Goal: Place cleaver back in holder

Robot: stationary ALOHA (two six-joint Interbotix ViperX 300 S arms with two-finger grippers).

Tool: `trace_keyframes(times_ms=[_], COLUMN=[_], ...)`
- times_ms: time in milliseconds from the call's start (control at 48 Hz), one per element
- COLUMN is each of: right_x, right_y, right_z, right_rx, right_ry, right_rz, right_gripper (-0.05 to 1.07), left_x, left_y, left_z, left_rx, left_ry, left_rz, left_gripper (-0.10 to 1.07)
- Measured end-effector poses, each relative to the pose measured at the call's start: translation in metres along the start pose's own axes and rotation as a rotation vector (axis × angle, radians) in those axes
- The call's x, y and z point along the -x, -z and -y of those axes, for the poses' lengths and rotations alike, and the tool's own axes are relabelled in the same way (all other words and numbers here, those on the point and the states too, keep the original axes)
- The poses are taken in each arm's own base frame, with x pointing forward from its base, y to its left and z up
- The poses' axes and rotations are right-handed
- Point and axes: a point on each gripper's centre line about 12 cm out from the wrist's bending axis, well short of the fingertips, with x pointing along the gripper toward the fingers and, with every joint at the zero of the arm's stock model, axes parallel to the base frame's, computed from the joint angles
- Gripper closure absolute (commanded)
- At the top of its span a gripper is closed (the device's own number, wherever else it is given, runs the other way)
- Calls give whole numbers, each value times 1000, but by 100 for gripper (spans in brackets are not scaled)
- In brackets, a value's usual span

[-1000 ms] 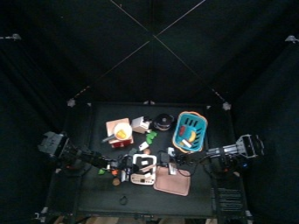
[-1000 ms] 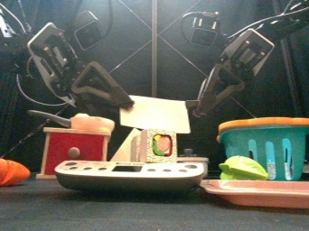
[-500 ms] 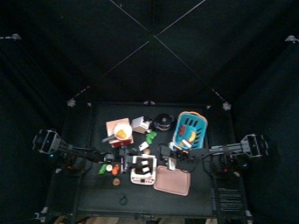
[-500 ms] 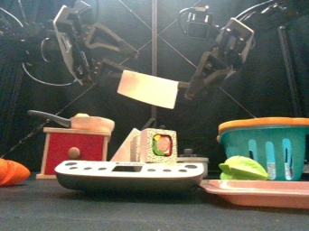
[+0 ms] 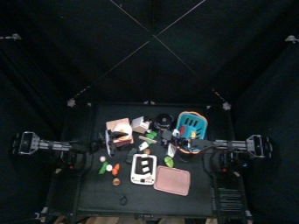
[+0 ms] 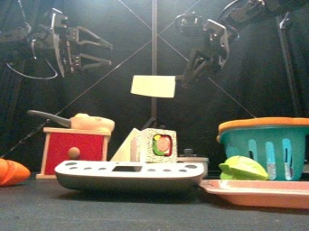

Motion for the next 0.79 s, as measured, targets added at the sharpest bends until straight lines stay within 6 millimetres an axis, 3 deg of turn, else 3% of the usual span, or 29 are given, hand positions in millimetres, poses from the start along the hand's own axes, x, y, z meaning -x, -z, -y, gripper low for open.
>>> trace_keyframes(times_ms=[125, 375, 667, 792], right_x=[2, -10, -15, -19], right_y=[-14, -26, -46, -50], right_z=[16, 28, 32, 44], right_rx=[-67, -102, 46, 31], right_ry=[40, 108, 77, 35], right_rz=[-36, -199, -304, -337], right_gripper=[52, 52, 52, 52], left_x=[1, 5, 12, 13], left_y=[-4, -1, 9, 10], left_z=[-13, -26, -29, -30], left_rx=[-11, -21, -22, -22], left_ry=[-49, -96, -106, -110], left_rz=[16, -19, -63, -67], left_gripper=[10, 10, 10, 10])
